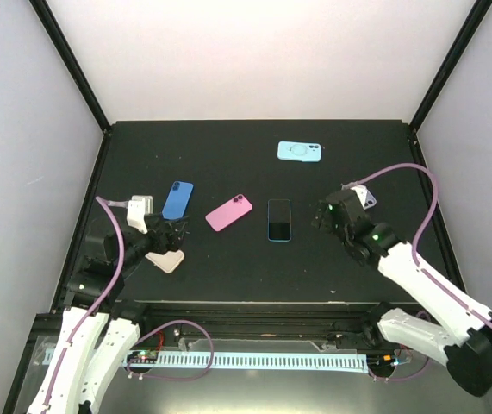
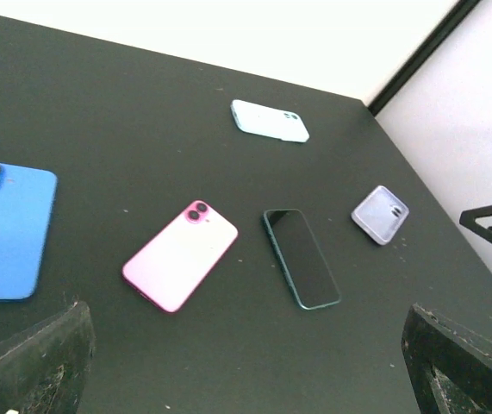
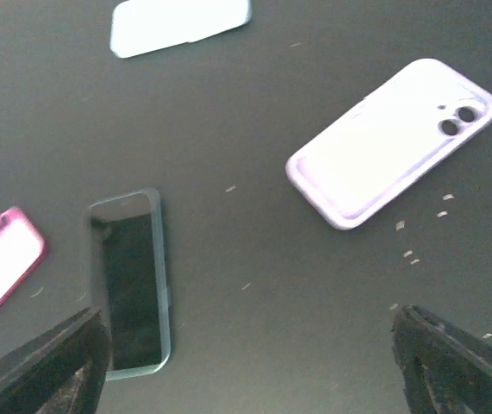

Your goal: Put the phone into the phone case

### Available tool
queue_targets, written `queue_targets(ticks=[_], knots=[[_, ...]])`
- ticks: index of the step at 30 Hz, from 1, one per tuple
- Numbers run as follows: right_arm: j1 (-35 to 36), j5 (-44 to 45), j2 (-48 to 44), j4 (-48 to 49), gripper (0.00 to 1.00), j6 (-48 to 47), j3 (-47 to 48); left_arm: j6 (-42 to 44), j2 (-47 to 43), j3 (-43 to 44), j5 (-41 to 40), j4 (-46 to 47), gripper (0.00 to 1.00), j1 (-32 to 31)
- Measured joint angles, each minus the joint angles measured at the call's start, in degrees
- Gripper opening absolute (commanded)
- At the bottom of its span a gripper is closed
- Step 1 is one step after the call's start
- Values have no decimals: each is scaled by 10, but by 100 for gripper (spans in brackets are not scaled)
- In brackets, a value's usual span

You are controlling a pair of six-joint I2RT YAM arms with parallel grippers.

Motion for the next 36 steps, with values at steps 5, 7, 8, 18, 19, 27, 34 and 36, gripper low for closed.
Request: queue_targets(ticks=[5, 7, 8, 18, 19, 27, 34, 36], knots=[[-130, -24, 92, 45, 56, -5, 0, 7, -2, 0, -24, 0, 99, 0], [-191, -54, 131, 68, 49, 4, -1, 11, -6, 0, -30, -1, 99, -1], [-207, -63, 145, 76, 46, 4, -1, 12, -9, 0, -32, 0, 99, -2], [-267, -124, 257, 127, 38, 42, 4, 14, -16, 0, -40, 0, 99, -4], [-269, -127, 264, 128, 38, 47, 4, 15, -16, 0, -41, 0, 99, -5], [-276, -144, 317, 144, 34, 79, 10, 16, -16, 0, -42, 0, 99, -10], [-278, -153, 343, 153, 32, 89, 13, 18, -20, 0, -42, 0, 99, -11], [-279, -153, 346, 153, 30, 89, 14, 18, -21, 0, -42, 1, 99, -11]])
